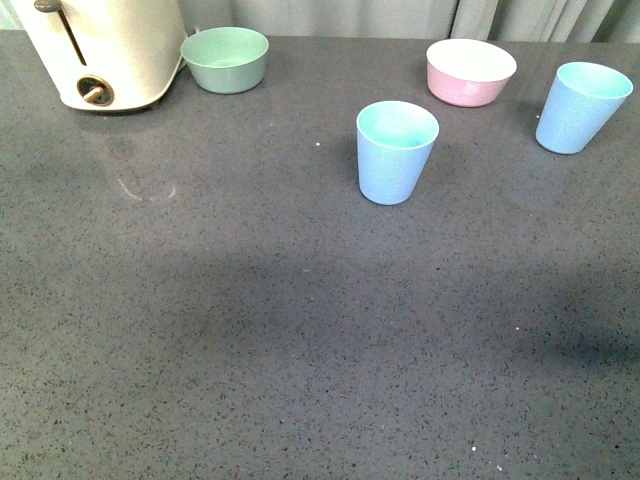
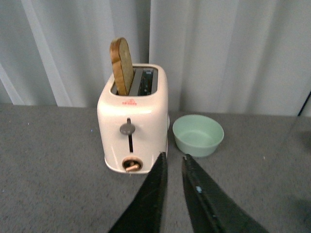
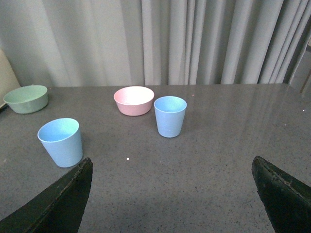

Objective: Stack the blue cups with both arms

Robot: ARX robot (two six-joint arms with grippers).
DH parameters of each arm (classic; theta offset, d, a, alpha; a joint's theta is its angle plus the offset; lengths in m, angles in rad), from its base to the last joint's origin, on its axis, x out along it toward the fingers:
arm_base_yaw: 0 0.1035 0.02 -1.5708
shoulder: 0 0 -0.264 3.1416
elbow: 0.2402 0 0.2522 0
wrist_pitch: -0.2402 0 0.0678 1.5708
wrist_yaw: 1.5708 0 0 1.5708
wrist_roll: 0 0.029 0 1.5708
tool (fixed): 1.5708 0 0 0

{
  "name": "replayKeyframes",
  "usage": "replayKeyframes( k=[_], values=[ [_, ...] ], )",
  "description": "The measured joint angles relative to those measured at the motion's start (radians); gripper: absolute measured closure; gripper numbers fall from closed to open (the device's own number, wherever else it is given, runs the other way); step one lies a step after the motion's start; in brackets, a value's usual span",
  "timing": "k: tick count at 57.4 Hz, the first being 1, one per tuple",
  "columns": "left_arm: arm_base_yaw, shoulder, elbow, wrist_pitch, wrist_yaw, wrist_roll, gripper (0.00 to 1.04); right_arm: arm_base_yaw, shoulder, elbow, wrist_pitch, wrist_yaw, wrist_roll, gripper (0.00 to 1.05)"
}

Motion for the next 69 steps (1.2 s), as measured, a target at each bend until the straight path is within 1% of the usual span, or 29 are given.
replayKeyframes(
  k=[2,9,18,33,34,38,42,49,69],
  values=[
    [0.008,-0.022,-0.029,0.005,0.01,0.0,1.03,0.0,0.0,0.0,0.0,0.0,0.0,0.09],
    [0.05,-0.146,-0.149,0.017,0.052,0.008,1.03,0.0,0.0,0.0,0.0,0.0,0.0,0.09],
    [0.084,-0.24,-0.237,0.011,0.079,0.01,1.03,0.0,0.0,0.0,0.0,0.0,0.0,0.09],
    [0.132,-0.436,-0.359,-0.068,0.131,0.011,1.03,0.0,0.0,0.0,0.0,0.0,0.0,0.09],
    [0.152,-0.438,-0.376,-0.039,0.169,0.012,1.03,0.0,0.0,0.0,0.0,0.0,0.0,0.09],
    [0.188,-0.452,-0.405,-0.031,0.195,0.012,1.03,0.0,0.0,0.0,0.0,0.0,0.0,0.09],
    [0.204,-0.503,-0.43,-0.072,0.197,0.012,1.03,0.0,0.0,0.0,0.0,0.0,0.0,0.09],
    [0.205,-0.636,-0.45,-0.174,0.204,0.012,1.03,0.0,0.0,0.0,0.0,0.001,0.0,0.09],
    [0.205,-0.872,-0.467,-0.385,0.205,0.012,1.03,0.0,0.0,0.0,0.0,0.0,0.0,0.09]
  ],
)
